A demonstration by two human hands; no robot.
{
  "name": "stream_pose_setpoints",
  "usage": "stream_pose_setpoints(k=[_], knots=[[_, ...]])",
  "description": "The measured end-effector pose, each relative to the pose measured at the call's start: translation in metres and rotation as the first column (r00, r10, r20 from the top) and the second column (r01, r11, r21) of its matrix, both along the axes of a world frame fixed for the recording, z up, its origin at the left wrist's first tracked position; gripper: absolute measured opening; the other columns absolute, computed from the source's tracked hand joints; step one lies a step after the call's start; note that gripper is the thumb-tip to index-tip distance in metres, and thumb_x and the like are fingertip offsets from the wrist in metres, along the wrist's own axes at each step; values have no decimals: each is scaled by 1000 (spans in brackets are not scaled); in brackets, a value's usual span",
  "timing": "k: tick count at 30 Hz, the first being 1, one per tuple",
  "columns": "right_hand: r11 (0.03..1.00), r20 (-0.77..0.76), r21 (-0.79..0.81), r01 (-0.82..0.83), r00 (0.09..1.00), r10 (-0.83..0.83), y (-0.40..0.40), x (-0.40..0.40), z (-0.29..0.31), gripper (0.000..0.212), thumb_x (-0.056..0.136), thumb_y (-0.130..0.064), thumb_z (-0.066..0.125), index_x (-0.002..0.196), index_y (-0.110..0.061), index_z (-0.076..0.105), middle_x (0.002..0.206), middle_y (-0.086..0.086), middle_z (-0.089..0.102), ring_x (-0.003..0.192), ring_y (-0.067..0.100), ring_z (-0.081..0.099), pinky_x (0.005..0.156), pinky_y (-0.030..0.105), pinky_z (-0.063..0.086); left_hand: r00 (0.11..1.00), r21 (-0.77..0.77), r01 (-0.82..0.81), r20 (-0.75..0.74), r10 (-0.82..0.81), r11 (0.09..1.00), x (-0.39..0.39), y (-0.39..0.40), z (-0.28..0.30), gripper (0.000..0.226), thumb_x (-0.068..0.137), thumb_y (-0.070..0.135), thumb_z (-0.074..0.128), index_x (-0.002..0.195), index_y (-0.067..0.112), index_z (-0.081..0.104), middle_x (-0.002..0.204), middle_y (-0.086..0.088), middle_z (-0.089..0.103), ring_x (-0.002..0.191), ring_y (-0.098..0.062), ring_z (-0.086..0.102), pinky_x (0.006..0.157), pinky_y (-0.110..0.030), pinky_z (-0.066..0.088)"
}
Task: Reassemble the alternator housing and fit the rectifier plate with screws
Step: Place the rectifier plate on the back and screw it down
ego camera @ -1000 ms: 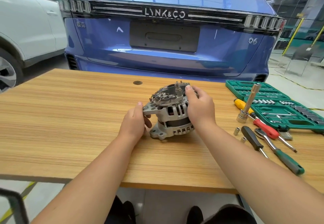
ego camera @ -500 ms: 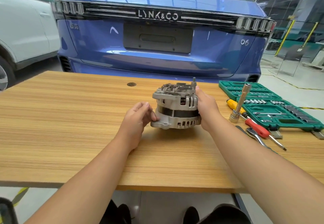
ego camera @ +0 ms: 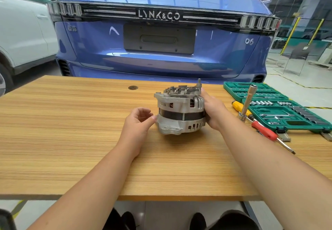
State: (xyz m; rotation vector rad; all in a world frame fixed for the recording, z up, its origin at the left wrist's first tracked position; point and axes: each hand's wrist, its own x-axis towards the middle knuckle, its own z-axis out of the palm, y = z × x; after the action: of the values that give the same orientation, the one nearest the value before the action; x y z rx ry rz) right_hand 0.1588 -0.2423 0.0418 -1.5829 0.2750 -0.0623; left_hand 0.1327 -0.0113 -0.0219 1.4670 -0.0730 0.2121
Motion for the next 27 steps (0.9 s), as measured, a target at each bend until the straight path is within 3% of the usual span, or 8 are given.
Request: stream_pose_setpoints(k=[3, 7, 10, 12, 16, 22, 24, 27], knots=[[975, 45, -118, 190, 982, -186, 6, -2, 4, 41, 99, -58, 51, 97, -22, 70, 96, -2, 75, 100, 21, 64, 80, 38, 53, 999, 98, -42, -24, 45, 994, -1, 1, -2, 22, 89, 16, 78, 102, 28, 64, 106, 6, 69, 100, -8, 65, 82, -20, 48], [877, 237, -66, 476, 861, -450, 23, -23, 9, 65, 96, -63, 48, 141, -17, 47, 142, 3, 50, 117, 18, 50, 87, 34, 39, 999, 213, -7, -31, 13, 977, -1, 0, -5, 28, 89, 26, 78, 107, 36, 59, 115, 13, 63, 110, -4, 60, 86, -26, 49], [932, 378, -200, 304, 901, -212, 54, -51, 21, 110, 66, -86, 55, 154, -27, 28, 161, -6, 26, 142, 16, 31, 101, 37, 34, 1000, 239, 11, -23, -5, 971, 1, -2, -6, 32, 90, 27, 77, 112, 38, 55, 121, 17, 59, 117, -5, 56, 98, -35, 50], [902, 335, -391, 180, 941, -43, 73, -61, 25, 127, 53, -92, 58, 158, -32, 17, 167, -11, 9, 152, 18, 14, 115, 46, 28, 1000, 256, 31, -6, -30, 966, 2, -3, -6, 38, 91, 27, 76, 118, 39, 52, 125, 21, 55, 120, -4, 53, 103, -36, 47], [699, 204, -706, 115, 978, 45, 88, -58, 16, 122, 63, -82, 69, 158, -37, 7, 168, -3, -18, 155, 27, -12, 123, 56, 12, 1000, 267, 13, 19, -19, 964, 3, -3, -7, 47, 88, 29, 79, 120, 43, 47, 134, 15, 52, 122, -5, 50, 98, -31, 43], [732, 332, -659, 172, 940, 79, 74, -54, 9, 89, 64, -60, 73, 141, -36, 36, 167, 1, 10, 152, 25, 14, 117, 50, 31, 1000, 293, 20, -10, -18, 956, -1, -1, -6, 78, 70, 45, 89, 132, 39, 41, 141, 10, 46, 125, -11, 48, 103, -35, 43], [794, 356, -598, 111, 924, 139, 64, -56, 12, 81, 59, -57, 70, 132, -39, 40, 156, -1, 29, 141, 22, 33, 111, 49, 41, 999, 332, 35, -24, -29, 943, -5, -2, -3, 96, 60, 67, 79, 142, 36, 38, 143, 14, 43, 128, -9, 45, 106, -36, 42], [849, 354, -527, -18, 904, 239, 45, -54, 13, 75, 57, -51, 69, 126, -45, 41, 141, -4, 45, 125, 17, 49, 101, 48, 49, 999, 300, -6, -47, 21, 954, -5, -6, 1, 103, 68, 85, 51, 153, 31, 31, 151, 13, 40, 134, -10, 42, 102, -33, 36]])
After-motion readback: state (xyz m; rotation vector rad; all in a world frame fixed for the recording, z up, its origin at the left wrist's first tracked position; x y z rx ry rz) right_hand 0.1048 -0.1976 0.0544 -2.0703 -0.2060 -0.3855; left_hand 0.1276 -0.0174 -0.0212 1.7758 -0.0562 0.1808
